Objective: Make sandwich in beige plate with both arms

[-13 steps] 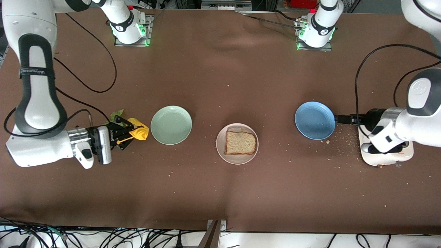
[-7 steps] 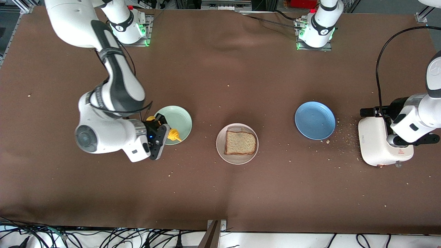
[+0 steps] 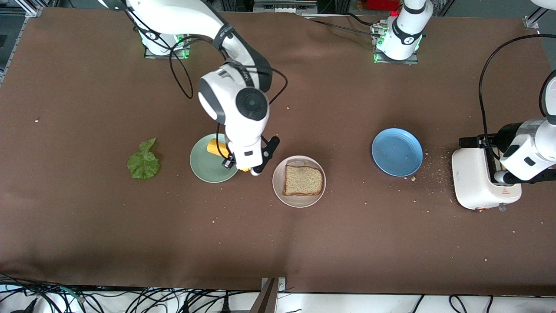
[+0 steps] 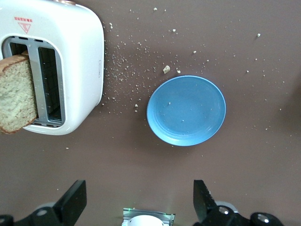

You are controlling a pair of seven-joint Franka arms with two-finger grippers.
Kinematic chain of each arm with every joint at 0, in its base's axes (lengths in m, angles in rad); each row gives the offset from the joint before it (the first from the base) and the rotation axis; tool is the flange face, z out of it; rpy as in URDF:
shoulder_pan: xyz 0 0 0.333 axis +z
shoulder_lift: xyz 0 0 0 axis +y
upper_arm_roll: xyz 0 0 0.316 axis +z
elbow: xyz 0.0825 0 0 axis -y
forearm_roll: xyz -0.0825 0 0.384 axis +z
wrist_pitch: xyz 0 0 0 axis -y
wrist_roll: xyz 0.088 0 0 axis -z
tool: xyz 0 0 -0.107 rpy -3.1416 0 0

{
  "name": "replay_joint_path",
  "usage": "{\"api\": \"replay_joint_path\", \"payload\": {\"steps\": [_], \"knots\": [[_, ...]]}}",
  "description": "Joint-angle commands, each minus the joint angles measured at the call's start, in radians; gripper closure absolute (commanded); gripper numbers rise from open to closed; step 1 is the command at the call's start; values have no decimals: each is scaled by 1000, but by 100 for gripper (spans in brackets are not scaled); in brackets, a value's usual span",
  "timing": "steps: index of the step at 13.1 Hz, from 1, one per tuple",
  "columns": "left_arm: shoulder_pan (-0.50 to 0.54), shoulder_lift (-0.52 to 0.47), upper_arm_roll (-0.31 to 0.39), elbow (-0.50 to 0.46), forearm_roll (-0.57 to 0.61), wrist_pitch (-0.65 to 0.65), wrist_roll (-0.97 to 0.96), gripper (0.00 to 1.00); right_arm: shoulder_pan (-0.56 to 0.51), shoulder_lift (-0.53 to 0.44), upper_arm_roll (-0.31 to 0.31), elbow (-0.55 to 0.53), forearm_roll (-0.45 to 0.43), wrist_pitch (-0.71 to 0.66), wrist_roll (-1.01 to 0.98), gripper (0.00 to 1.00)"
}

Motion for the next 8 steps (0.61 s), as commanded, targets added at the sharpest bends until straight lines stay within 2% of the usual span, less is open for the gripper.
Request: {"api": "replay_joint_path", "payload": {"steps": [1,3,4,8], "knots": [[2,-16,-8,-16,31,2,-7,0,77,33,-11,15,-192,65,66,98],[2,-16,-8,-16,29,2,-7,0,137,75,-11,12,-394,137,66,98],[2,-16,-8,-16,29,2,-7,0,163,92,-11,10,-434,139,66,98],[1,-16,-10,-16,31,2,-15,0,185,125,-11,-8,-442,141,60,98]]}}
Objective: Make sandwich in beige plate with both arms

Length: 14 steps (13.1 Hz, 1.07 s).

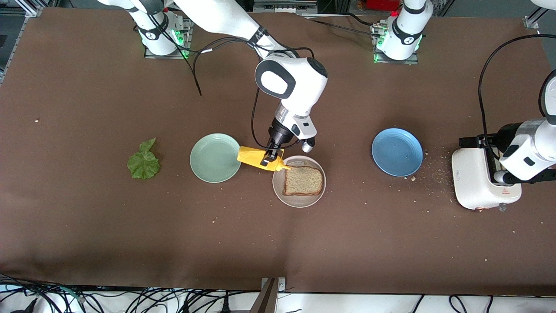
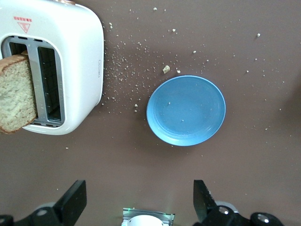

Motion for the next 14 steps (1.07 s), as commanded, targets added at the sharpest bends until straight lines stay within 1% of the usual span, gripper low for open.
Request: {"api": "replay_joint_path", "payload": {"steps": [1,4,5,8,12,14], "knots": [[1,-16,-9,-15,31,2,-13,0,10,1,-11,-7,-26,7,-5,98],[1,-16,-9,-15,32,2,-13,0,-3,-8,-12,2,-8,-4,4,98],[1,-16,-9,-15,32,2,-13,0,-34,-16,-12,2,55,-5,1,98],[1,-16,-9,-15,34,2,-13,0,-140,-65,-11,3,305,-2,-6,97],[1,-16,-9,-15,34,2,-13,0,-223,-80,-9,2,564,8,-8,97],[1,-16,-9,-15,34,2,-13,0,-253,-88,-8,3,702,16,-51,97]]}}
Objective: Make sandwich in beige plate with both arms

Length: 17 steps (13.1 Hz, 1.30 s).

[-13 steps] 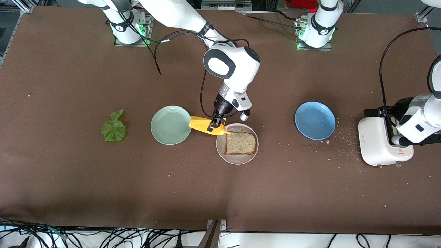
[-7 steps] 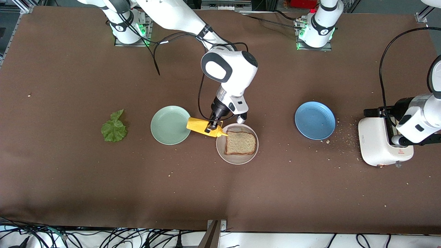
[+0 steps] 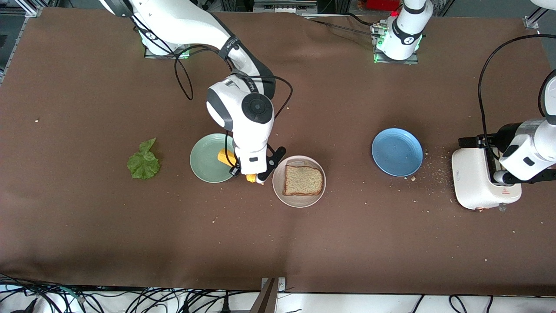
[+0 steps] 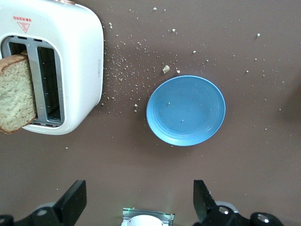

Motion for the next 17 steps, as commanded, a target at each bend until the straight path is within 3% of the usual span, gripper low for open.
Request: {"api": "replay_joint_path", "payload": {"steps": [1,7,10,13,17], "knots": [[1,-16,-8,-15,35,2,-11,0,-50,-35,14,-10,176,28,-90,97],[1,-16,-9,-15,35,2,-11,0,-214,-52,14,-20,673,31,-590,97],[1,-16,-9,-15,37,2,-11,0,-301,-81,14,-65,815,-44,-826,97],[1,-16,-9,-15,37,2,-11,0,-415,-90,13,-114,924,-215,-1142,97],[1,-16,-9,-15,37,2,-11,0,-570,-89,13,-258,1091,-337,-1538,97]]}}
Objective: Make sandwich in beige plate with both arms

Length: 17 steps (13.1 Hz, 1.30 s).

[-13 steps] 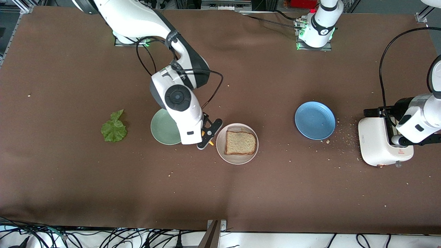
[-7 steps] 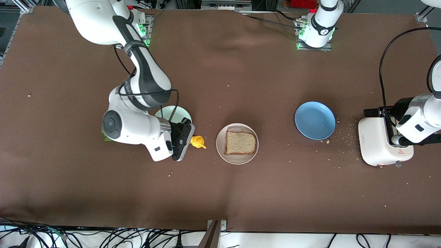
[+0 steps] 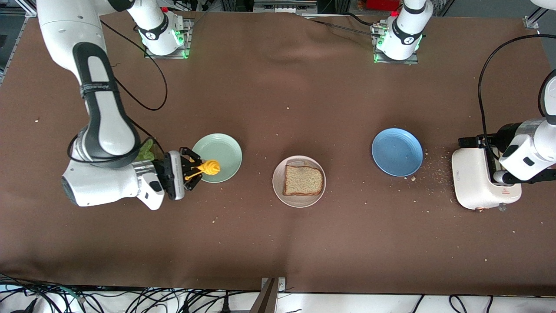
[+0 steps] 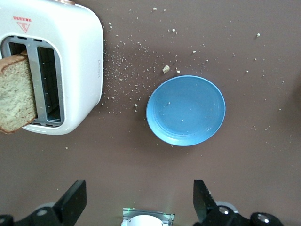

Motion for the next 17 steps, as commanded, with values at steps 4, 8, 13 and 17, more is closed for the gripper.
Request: {"api": "replay_joint_path", "payload": {"steps": [4,8,13,17], "knots": [[1,-16,-10,-15,36,2,-11,0,-199,-18,18,-227,102,-149,-507,98],[-1,-16,-12,-15,36,2,-11,0,-259,49,18,-278,117,-178,-753,97],[-1,-16,-13,-15,35,2,-11,0,-291,150,18,-274,168,-180,-896,97],[-1,-16,-13,-15,36,2,-13,0,-303,161,17,-276,168,-183,-901,62]]}}
